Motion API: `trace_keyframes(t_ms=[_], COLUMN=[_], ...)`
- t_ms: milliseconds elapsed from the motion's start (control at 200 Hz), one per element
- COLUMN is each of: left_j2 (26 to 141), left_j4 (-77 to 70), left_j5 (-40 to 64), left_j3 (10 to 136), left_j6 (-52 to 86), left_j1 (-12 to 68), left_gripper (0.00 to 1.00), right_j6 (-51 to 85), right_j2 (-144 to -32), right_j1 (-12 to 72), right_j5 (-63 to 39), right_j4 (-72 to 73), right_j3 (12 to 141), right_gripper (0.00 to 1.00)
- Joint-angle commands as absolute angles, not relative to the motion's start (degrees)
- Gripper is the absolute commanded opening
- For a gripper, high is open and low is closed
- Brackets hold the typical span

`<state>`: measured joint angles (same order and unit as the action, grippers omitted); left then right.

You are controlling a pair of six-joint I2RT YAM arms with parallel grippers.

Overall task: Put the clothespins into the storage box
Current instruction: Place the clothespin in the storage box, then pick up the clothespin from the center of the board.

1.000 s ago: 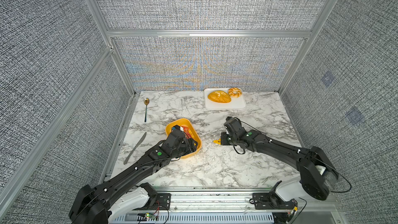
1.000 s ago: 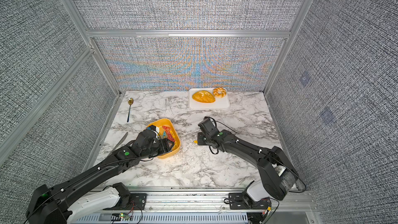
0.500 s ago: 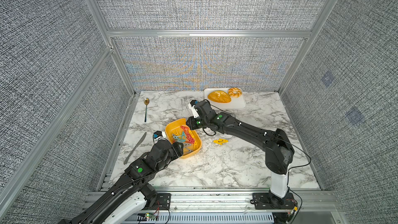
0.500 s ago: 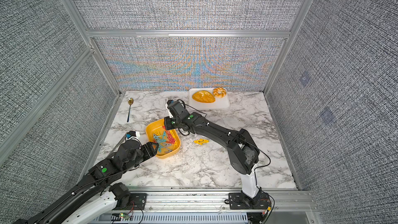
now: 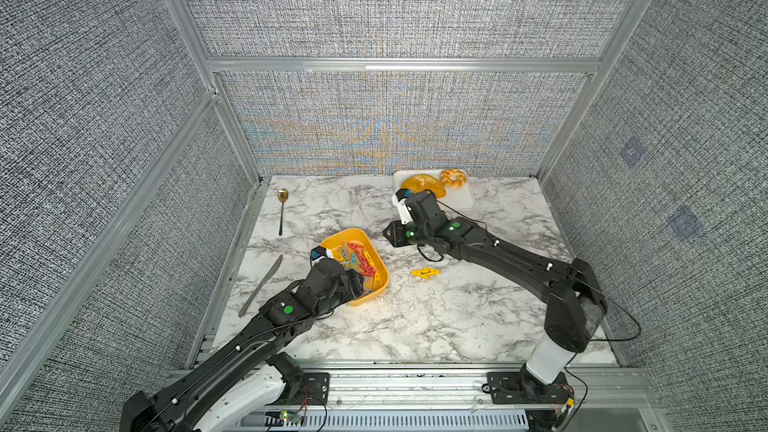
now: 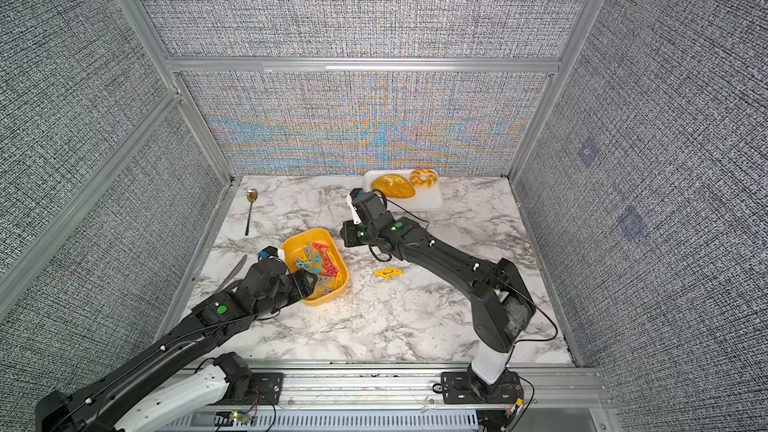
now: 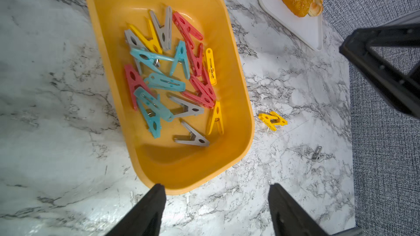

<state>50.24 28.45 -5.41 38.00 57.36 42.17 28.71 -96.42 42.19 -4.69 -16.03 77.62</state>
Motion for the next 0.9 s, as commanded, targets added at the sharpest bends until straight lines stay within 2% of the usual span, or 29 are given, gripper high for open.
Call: trace_keyframes(t_ms=[0, 210, 570, 896], left_j2=[53.9, 61.1, 66.7, 66.6], left_j4=[24.7, 21.0, 14.7, 13.4], left_j5=[-1.3, 3.0, 7.4, 8.1], left_j3=[40.3, 43.3, 44.0, 42.6], left_j6=[54.9, 53.3, 53.4, 53.7], left_j1=[42.1, 42.1, 42.2, 42.5], left_gripper=[0.76, 0.73, 0.73, 0.73], right_j6=[31.9, 37.4, 37.8, 36.1], right_j2=[-91.7, -80.7, -66.4, -65.5], right_j1=[40.3, 34.1, 21.2, 9.8], right_j5=[-1.0, 2.4, 3.9, 3.1], right_j4=[-15.3, -17.2, -19.4, -17.7], right_j3=[71.3, 56.5, 38.1, 31.5], right_gripper=[0.29, 0.29, 0.33, 0.34])
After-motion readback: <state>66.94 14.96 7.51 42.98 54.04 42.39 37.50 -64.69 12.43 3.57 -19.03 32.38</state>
